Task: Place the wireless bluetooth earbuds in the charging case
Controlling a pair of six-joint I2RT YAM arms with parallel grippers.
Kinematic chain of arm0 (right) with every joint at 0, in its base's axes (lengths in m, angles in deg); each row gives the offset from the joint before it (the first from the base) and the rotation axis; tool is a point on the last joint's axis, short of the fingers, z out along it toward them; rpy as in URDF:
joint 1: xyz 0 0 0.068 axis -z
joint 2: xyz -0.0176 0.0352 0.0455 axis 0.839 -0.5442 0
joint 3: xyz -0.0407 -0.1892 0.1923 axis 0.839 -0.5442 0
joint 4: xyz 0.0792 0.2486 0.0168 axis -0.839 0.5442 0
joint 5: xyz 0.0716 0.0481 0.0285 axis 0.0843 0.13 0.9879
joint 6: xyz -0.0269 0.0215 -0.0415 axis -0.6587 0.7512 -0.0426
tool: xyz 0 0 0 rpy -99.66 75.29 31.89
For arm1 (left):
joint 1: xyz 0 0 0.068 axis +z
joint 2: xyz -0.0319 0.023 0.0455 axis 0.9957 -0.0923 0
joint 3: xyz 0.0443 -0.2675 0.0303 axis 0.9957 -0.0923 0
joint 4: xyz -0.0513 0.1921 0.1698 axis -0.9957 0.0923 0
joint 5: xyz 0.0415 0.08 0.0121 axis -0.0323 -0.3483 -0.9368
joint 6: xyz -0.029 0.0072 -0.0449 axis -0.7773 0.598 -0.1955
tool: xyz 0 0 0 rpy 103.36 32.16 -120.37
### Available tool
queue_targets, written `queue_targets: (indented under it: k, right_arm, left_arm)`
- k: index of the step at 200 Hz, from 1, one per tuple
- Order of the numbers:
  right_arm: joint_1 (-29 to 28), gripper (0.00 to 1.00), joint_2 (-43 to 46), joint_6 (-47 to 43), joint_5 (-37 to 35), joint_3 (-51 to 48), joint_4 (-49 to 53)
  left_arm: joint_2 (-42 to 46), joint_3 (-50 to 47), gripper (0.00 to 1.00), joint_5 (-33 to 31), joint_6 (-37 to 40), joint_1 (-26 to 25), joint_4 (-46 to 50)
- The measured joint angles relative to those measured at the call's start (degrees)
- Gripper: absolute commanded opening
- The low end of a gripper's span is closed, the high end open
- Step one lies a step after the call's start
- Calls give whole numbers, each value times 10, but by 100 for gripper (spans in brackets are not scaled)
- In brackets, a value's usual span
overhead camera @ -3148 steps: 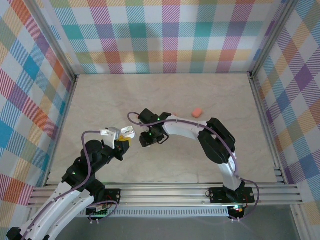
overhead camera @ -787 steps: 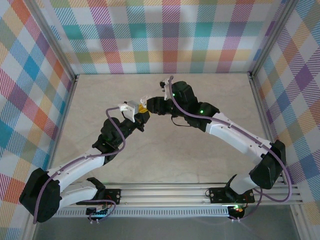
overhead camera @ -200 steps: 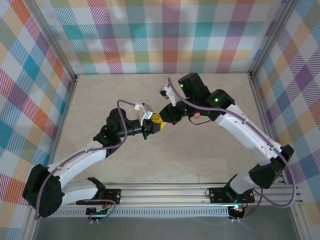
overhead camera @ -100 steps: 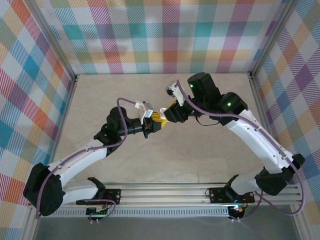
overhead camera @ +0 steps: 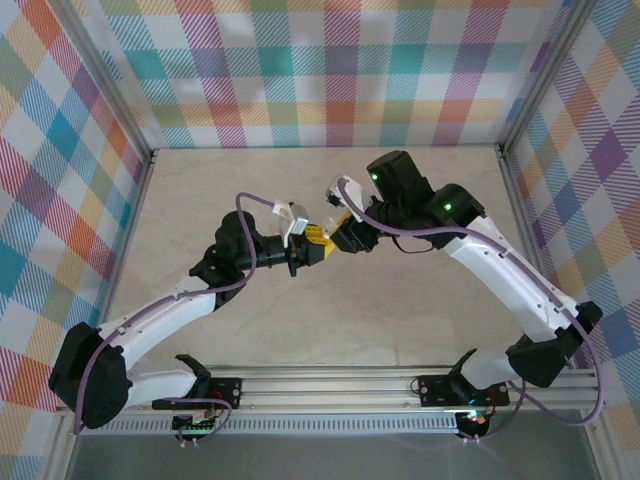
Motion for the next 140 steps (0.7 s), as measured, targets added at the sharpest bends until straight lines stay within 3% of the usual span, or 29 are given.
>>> queue_targets:
  k: [140]
  right_arm:
    - [2,19,-24,-9,-12,25,23]
  left_arm:
    - [-16,7,0,9,-2,0,2]
